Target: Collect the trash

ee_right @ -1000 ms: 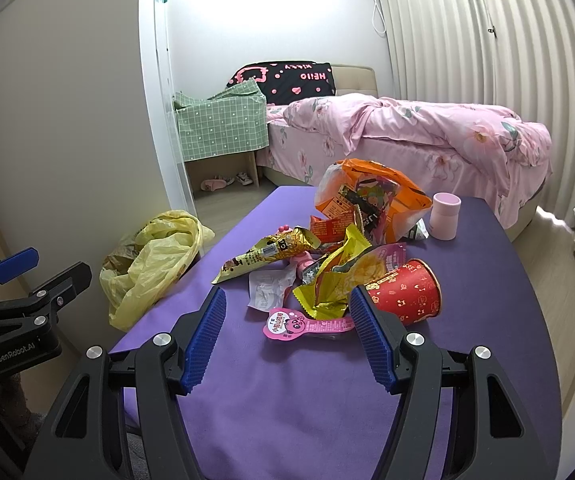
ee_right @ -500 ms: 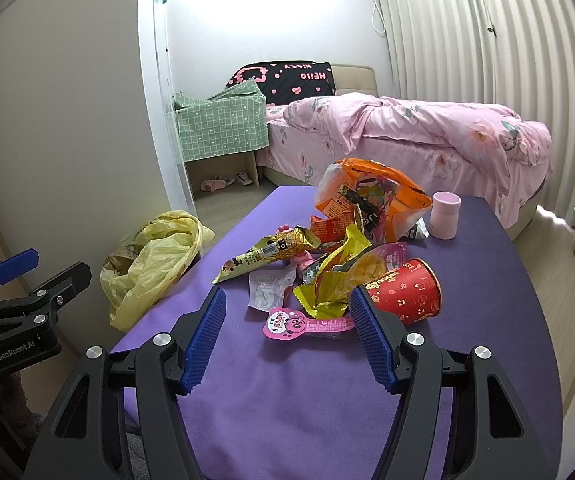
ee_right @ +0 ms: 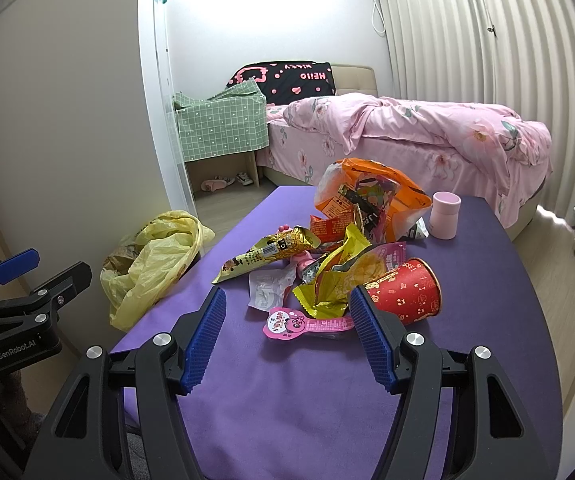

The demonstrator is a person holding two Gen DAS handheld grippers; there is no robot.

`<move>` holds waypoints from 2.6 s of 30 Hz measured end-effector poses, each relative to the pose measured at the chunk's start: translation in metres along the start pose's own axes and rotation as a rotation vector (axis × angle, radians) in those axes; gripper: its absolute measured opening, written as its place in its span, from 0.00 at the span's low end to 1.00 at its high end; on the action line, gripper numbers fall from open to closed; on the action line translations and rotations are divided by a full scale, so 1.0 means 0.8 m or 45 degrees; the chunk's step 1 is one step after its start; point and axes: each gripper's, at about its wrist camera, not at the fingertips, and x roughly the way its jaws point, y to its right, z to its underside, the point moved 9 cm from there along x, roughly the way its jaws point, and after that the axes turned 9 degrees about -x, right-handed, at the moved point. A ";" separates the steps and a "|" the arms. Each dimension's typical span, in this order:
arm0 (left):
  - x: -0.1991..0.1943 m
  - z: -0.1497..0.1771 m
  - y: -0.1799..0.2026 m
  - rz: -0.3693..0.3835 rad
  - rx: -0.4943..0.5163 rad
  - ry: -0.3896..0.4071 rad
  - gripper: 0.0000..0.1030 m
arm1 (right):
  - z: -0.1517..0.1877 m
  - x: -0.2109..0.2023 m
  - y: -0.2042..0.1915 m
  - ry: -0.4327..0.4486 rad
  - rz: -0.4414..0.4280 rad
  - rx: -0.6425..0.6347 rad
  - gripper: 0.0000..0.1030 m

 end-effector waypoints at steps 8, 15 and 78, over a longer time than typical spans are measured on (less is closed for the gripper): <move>0.000 0.000 0.001 0.000 0.000 -0.001 0.88 | 0.000 0.000 0.000 0.001 0.000 0.000 0.60; 0.001 0.000 0.001 0.000 -0.001 -0.002 0.88 | 0.000 0.000 0.000 0.001 0.000 0.001 0.60; 0.299 0.015 0.148 0.827 0.199 -0.607 0.75 | 0.079 0.070 0.203 -0.327 0.327 0.209 0.60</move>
